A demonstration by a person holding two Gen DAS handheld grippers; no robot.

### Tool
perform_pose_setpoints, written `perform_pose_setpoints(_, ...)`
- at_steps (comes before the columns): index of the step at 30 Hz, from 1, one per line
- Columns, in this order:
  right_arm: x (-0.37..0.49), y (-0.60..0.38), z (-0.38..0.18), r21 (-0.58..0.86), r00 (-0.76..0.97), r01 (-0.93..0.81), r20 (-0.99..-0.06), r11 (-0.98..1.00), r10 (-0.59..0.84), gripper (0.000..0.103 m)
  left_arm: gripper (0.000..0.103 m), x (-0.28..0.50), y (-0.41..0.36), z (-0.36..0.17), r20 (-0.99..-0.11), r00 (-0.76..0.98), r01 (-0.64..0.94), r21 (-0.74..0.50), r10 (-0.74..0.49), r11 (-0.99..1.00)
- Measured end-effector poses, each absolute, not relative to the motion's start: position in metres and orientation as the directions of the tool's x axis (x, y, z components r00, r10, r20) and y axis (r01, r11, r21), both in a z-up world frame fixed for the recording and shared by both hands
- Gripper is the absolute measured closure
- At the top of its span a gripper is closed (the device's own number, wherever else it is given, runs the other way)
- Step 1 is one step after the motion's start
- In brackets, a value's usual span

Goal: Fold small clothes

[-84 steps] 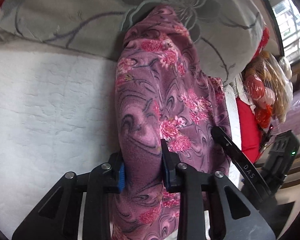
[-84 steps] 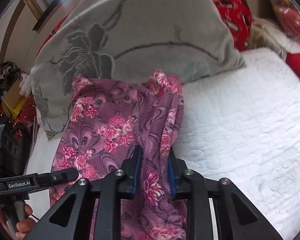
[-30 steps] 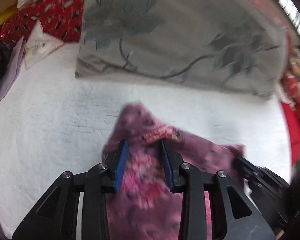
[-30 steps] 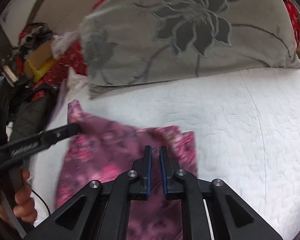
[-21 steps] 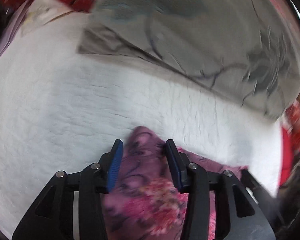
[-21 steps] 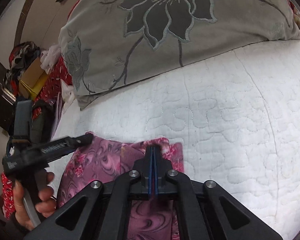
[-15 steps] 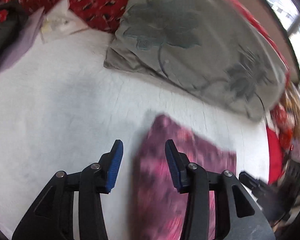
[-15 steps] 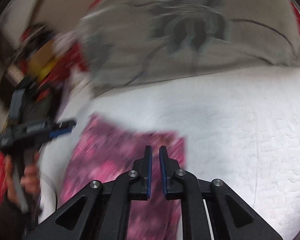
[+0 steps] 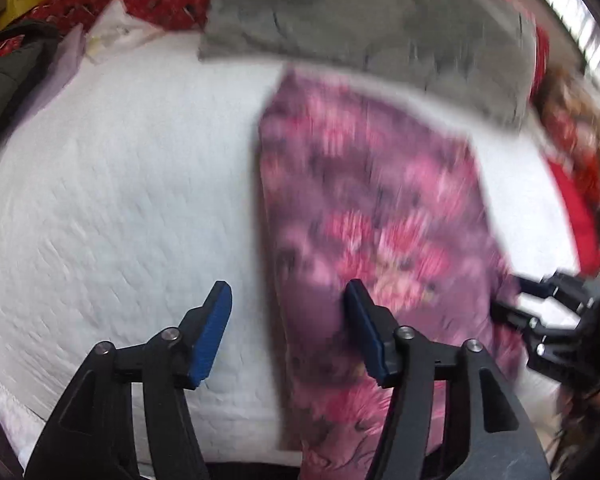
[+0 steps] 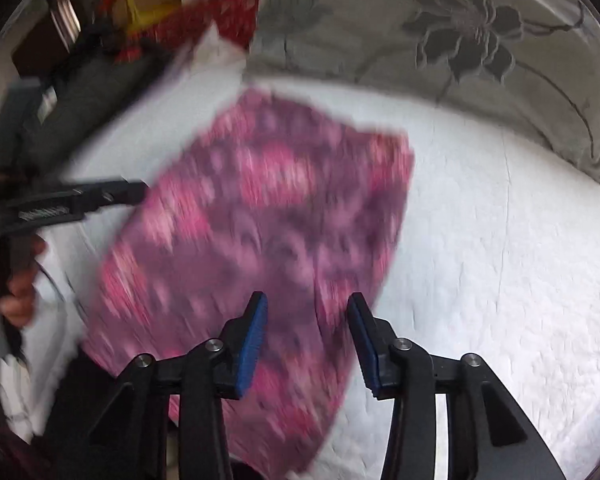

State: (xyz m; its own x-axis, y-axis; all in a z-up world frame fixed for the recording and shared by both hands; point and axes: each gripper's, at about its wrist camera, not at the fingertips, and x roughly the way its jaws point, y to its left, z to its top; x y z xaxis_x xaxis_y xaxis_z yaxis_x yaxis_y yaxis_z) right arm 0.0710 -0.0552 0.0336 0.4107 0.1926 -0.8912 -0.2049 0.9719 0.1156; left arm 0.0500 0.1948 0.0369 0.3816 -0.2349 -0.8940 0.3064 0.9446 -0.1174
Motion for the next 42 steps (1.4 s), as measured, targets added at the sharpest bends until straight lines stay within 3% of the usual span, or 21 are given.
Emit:
perform_pose_setpoints(2, 0.064, -0.054, 0.013, 0.090, 0.377, -0.185, -0.913, 0.979, 0.155, 0.057, 0.043, 0.044, 0.199, 0.040, -0.890, 0.386, 0.284, -0.136, -0.243, 0.949)
perform_pose_setpoints(6, 0.050, -0.064, 0.036, 0.122, 0.430, -0.118, -0.889, 0.986, 0.161, 0.053, 0.043, 0.025, 0.214, 0.063, -0.879, 0.376, 0.275, -0.196, -0.293, 0.941)
perform_pose_setpoints(10, 0.027, -0.073, 0.025, 0.091, 0.413, -0.098, -0.902, 0.991, 0.123, 0.051, 0.038, 0.009, 0.207, 0.039, -0.909, 0.352, 0.300, -0.116, -0.223, 0.947)
perform_pose_setpoints(12, 0.023, -0.074, 0.007, 0.075, 0.372, -0.073, -0.923, 0.995, 0.097, 0.043, 0.038, 0.006, 0.205, 0.031, -0.917, 0.334, 0.284, -0.121, -0.217, 0.951)
perform_pose_setpoints(18, 0.000, -0.072, 0.027, 0.072, 0.441, -0.053, -0.893, 0.996, 0.088, 0.040, 0.038, -0.007, 0.199, 0.043, -0.912, 0.367, 0.305, -0.066, -0.182, 0.950)
perform_pose_setpoints(21, -0.007, -0.066, 0.017, -0.009, 0.408, -0.054, -0.913, 0.998, 0.014, 0.041, 0.038, -0.006, 0.199, 0.040, -0.918, 0.350, 0.294, -0.083, -0.188, 0.952)
perform_pose_setpoints(29, -0.016, -0.066, 0.013, 0.014, 0.406, -0.010, -0.914, 1.000, 0.016, 0.034, 0.038, -0.009, 0.196, 0.037, -0.918, 0.352, 0.293, -0.078, -0.183, 0.953)
perform_pose_setpoints(34, 0.006, -0.074, 0.009, 0.011, 0.399, 0.002, -0.917, 1.000, 0.009, 0.036, 0.038, -0.007, 0.199, 0.043, -0.919, 0.341, 0.294, -0.094, -0.196, 0.951)
perform_pose_setpoints(42, 0.046, -0.088, 0.036, 0.245, 0.489, 0.087, -0.855, 0.966, 0.173, 0.037, 0.038, 0.042, 0.218, 0.060, -0.900, 0.334, 0.196, -0.226, -0.281, 0.954)
